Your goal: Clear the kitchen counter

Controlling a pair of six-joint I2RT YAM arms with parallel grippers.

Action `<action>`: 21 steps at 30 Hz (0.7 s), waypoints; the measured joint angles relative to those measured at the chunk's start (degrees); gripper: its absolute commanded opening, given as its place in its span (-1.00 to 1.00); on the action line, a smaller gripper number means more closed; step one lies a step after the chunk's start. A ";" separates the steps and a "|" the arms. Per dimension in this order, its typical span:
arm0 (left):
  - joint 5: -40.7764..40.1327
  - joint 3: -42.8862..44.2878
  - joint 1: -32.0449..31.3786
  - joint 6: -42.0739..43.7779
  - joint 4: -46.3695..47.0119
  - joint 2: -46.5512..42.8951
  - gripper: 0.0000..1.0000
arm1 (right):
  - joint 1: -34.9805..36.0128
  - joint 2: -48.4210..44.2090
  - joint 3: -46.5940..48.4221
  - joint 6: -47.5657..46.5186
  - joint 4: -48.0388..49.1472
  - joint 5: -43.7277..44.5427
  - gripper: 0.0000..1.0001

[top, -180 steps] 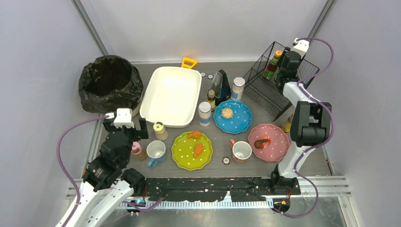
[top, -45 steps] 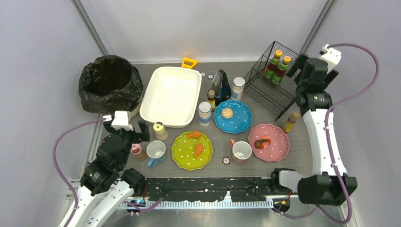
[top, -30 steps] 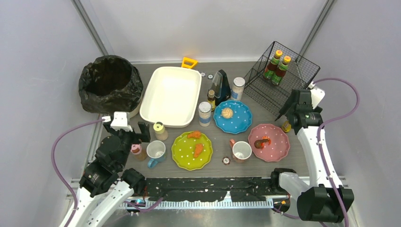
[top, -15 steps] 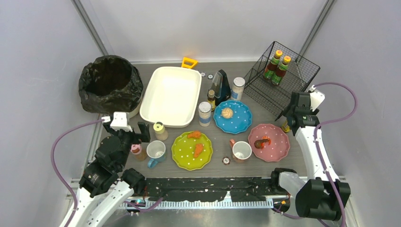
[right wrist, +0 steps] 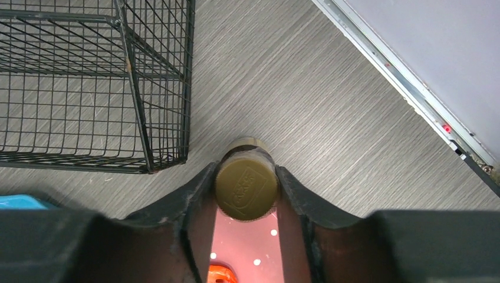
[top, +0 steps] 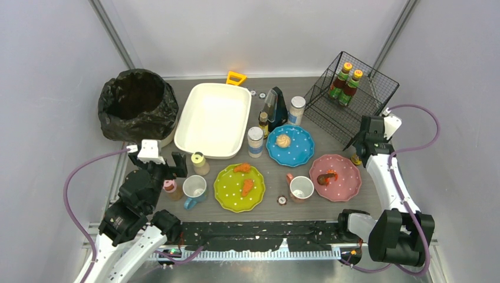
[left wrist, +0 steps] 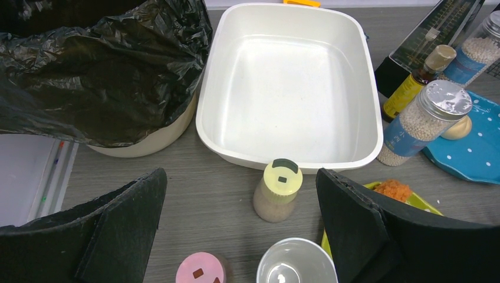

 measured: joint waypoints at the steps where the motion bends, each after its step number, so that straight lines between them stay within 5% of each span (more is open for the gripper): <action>1: 0.00 0.00 0.00 0.00 0.00 0.00 0.98 | -0.02 0.00 -0.07 -0.02 -0.04 0.00 -0.32; 9: 0.00 0.00 0.00 0.00 0.00 0.00 0.98 | -0.02 -3.23 0.42 -0.68 -4.20 1.42 -0.86; 21: 0.00 0.00 0.00 0.00 0.00 0.00 0.98 | -0.11 -7.87 22.25 -3.82 -10.62 2.14 -0.89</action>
